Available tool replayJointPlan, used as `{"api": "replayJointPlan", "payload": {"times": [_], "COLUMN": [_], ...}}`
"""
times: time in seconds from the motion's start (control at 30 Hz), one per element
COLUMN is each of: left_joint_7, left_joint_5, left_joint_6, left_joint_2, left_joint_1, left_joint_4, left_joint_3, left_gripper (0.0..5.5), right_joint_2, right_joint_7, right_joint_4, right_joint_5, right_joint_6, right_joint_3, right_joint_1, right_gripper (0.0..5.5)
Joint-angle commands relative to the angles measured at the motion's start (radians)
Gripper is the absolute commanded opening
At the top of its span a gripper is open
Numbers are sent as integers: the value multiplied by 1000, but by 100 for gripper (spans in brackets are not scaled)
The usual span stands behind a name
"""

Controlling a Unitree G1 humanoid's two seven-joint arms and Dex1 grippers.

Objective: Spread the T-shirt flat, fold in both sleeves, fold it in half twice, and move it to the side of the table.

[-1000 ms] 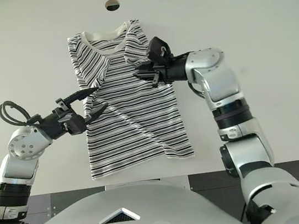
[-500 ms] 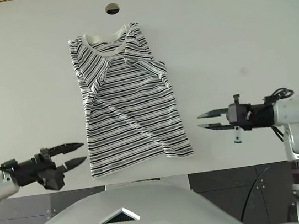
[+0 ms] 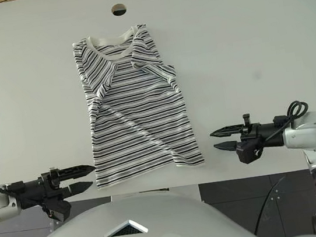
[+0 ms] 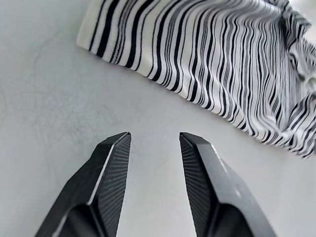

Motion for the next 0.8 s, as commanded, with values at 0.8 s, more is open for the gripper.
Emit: {"api": "replayJointPlan", "payload": {"times": [0.8], "left_joint_7": [-127], "left_joint_5": [-50], "left_joint_6": [207], "left_joint_2": [12], "left_joint_1": [-120], "left_joint_4": [-136], "left_joint_3": [-188], "left_gripper": [245], "right_joint_2": [-44], "right_joint_7": [-222], "right_joint_4": [-33], "right_joint_5": [-291], "right_joint_6": [14], "right_joint_3": [373], "right_joint_1": [-17], "right_gripper": [82]}}
